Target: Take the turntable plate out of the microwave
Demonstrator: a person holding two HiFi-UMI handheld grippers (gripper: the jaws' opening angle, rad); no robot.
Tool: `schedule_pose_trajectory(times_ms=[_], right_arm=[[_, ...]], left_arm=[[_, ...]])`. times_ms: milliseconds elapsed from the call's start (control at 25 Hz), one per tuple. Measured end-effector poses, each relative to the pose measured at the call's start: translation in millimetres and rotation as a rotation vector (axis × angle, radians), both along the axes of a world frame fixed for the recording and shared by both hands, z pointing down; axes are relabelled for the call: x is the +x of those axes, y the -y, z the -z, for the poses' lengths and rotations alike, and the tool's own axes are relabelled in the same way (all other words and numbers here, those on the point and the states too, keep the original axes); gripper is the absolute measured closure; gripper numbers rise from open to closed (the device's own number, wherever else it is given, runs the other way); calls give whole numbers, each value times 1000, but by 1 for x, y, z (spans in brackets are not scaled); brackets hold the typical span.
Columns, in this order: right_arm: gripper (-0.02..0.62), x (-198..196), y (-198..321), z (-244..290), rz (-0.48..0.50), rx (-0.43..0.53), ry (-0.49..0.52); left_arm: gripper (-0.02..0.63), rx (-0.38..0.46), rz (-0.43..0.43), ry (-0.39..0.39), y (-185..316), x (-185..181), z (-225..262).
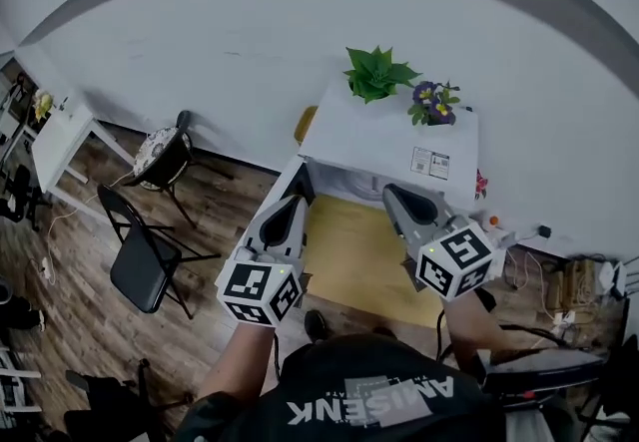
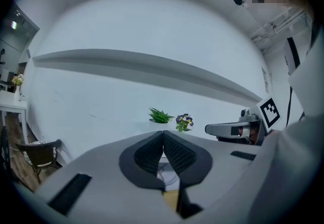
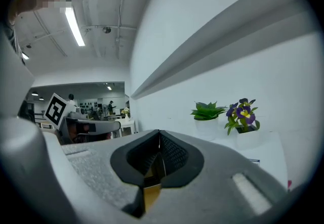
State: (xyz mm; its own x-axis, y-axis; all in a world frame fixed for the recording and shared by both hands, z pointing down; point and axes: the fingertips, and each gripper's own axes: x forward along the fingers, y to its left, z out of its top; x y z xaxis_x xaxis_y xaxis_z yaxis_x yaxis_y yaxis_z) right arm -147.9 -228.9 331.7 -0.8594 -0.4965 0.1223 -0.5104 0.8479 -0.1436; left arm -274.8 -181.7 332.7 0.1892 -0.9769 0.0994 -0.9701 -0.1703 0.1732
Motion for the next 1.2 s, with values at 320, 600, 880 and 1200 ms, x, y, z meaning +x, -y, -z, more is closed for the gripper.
schedule_pose_trajectory(times_ms=[320, 600, 880, 1200], right_arm=[[574, 22, 3, 2, -167, -3, -7], [534, 34, 5, 5, -287, -5, 21], [452, 34, 0, 1, -360, -11, 27], [383, 40, 5, -36, -445, -138, 65]], left_arm=[[604, 1, -174, -38, 26, 14, 0], [532, -24, -271, -14, 36, 18, -9], [444, -21, -318, 20, 38, 15, -14], [397, -106, -342, -33, 40, 11, -53]])
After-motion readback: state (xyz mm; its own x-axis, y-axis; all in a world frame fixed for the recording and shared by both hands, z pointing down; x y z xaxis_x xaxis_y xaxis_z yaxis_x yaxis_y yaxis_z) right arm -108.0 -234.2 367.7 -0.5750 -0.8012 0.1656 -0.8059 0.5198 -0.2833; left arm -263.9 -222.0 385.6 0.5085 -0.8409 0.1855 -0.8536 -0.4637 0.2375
